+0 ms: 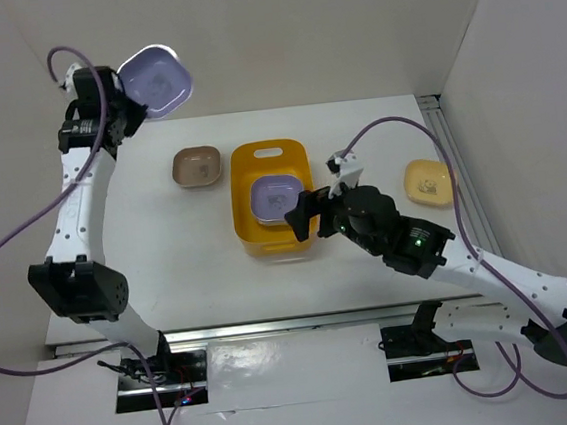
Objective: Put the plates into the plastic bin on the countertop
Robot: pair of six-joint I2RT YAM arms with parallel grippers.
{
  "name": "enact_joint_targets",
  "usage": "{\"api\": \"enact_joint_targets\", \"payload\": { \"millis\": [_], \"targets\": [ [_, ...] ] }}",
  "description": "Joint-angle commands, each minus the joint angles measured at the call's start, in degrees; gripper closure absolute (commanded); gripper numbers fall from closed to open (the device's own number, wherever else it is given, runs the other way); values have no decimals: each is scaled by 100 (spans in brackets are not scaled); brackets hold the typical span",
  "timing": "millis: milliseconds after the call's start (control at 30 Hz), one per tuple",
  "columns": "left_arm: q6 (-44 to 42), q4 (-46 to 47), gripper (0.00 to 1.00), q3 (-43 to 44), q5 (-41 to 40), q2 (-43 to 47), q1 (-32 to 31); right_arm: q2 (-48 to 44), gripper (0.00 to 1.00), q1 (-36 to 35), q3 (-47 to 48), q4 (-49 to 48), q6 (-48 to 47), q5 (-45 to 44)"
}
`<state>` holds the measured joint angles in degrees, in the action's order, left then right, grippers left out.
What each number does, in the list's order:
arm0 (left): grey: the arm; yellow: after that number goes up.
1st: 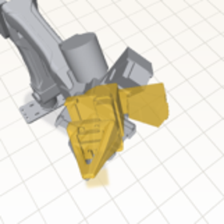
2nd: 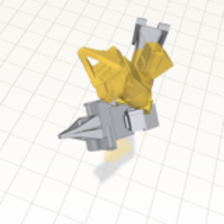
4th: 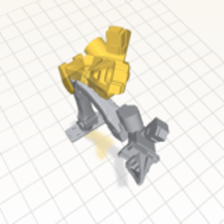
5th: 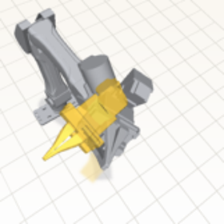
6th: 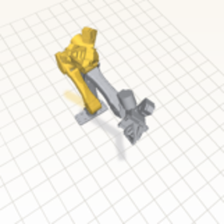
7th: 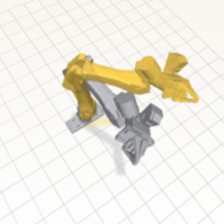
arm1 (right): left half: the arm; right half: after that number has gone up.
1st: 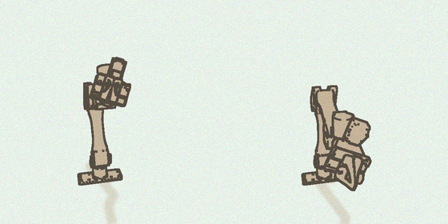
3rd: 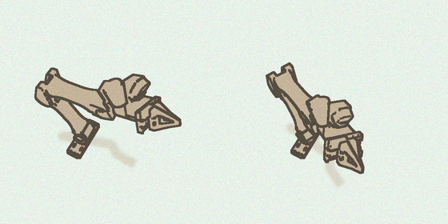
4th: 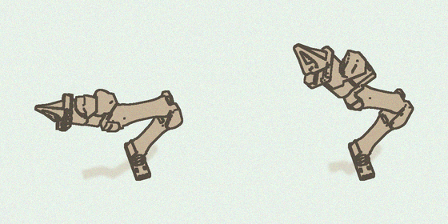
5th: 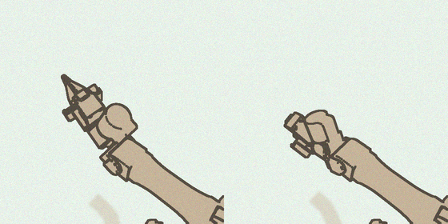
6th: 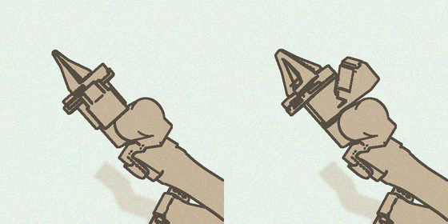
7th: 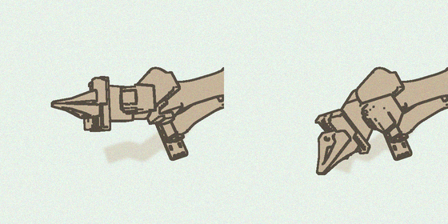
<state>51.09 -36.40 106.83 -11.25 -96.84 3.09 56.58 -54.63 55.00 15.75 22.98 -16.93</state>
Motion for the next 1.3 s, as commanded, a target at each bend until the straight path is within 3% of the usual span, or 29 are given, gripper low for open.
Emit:
{"api": "enact_joint_targets", "payload": {
  "millis": [0,67,133,167,333,567,700,1000,1067,1100,1200,1267],
  "targets": [
    [-354,-269,100,461,201,174,-807,-235,1,-39,158,1094,749,-2183],
    [-354,-464,100,401,202,244,-1212,-139,1,355,344,1935,1234,-2603],
    [-354,-464,100,-3,202,297,-1817,-77,1,811,467,2186,1279,-2606],
    [-354,-403,100,-134,202,297,-1995,-77,1,1284,467,2187,1209,-2492],
    [-354,-280,100,-627,184,-106,-2848,-165,1,2333,134,1564,875,-1693],
    [-740,-280,100,-830,290,-512,-3034,459,1,4169,-331,685,155,327],
    [-890,-280,100,-892,167,-581,-3034,1064,1,5398,-403,376,-119,865],
    [-829,-438,99,-944,448,-1118,-2982,1986,1,6034,-141,34,14,1024],
    [-829,-438,92,-997,448,-1118,-2981,2129,1,6096,-78,-45,13,1086],
    [-829,-438,76,-997,448,-1118,-2981,2182,1,6096,-77,-115,-48,1147],
    [-829,-438,41,-1050,448,-969,-3034,2243,1,6044,-77,-283,-101,1218],
    [-829,-438,31,-1102,395,-890,-3095,2480,1,6043,36,-231,-154,1017]
  ]
}}
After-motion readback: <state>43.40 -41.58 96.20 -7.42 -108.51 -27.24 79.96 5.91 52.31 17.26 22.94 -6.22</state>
